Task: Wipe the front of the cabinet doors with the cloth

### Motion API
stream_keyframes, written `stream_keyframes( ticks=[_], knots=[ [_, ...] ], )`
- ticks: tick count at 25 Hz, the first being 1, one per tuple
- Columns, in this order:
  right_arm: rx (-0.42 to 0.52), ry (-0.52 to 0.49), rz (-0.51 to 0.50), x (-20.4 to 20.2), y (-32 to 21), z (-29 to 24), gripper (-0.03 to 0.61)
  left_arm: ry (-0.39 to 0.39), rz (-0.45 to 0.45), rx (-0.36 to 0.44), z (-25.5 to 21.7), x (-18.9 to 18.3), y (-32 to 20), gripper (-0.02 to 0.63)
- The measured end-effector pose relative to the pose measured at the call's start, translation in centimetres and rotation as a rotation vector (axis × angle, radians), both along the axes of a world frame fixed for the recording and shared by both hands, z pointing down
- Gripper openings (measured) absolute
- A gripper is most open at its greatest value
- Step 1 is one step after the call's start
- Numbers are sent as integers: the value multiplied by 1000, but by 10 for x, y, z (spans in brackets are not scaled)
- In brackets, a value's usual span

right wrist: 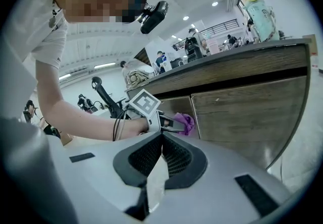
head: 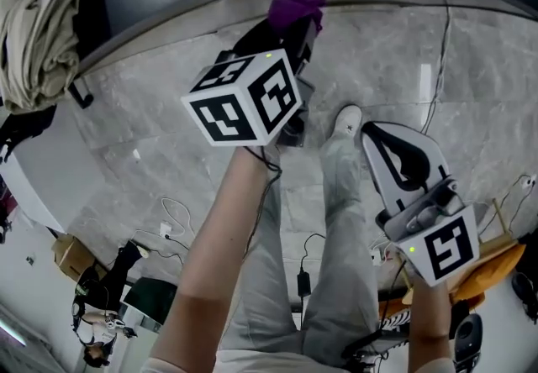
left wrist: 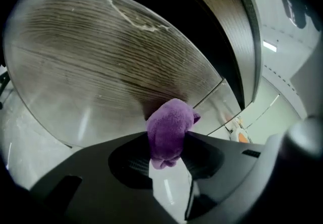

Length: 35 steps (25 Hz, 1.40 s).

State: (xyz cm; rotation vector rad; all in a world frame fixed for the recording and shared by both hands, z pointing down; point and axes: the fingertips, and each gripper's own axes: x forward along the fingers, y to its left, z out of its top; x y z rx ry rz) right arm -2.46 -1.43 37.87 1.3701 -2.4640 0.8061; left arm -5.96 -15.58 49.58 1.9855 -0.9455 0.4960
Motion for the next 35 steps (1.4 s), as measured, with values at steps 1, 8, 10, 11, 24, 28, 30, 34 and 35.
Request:
stream_keyframes(
  ticks=[1, 8, 10, 11, 24, 28, 30, 34, 35],
  knots=[
    [-4, 2, 3, -10, -5, 0, 27, -8, 1, -2, 1, -14, -5, 152],
    [-5, 4, -27, -78, -32, 7, 28, -65, -43, -3, 14, -117, -31, 152],
    [2, 4, -50, -98, -37, 8, 28, -82, -56, 6, 15, -142, -35, 152],
    [5, 4, -60, -109, -40, 6, 27, -87, -63, 5, 16, -155, -37, 152],
    [17, -5, -142, -200, -59, -4, 27, -177, -254, -10, 16, -320, -53, 150],
    [27, -21, -169, -220, -61, -8, 26, -188, -303, -7, 15, -344, -53, 150],
    [29, -24, -189, -221, -58, -10, 26, -174, -336, -16, 14, -346, -48, 150],
    [14, -25, -212, -203, -53, -11, 27, -177, -337, -35, 19, -323, -28, 149],
    [13, -23, -215, -196, -52, -11, 26, -178, -329, -41, 21, -313, -22, 149]
  ],
)
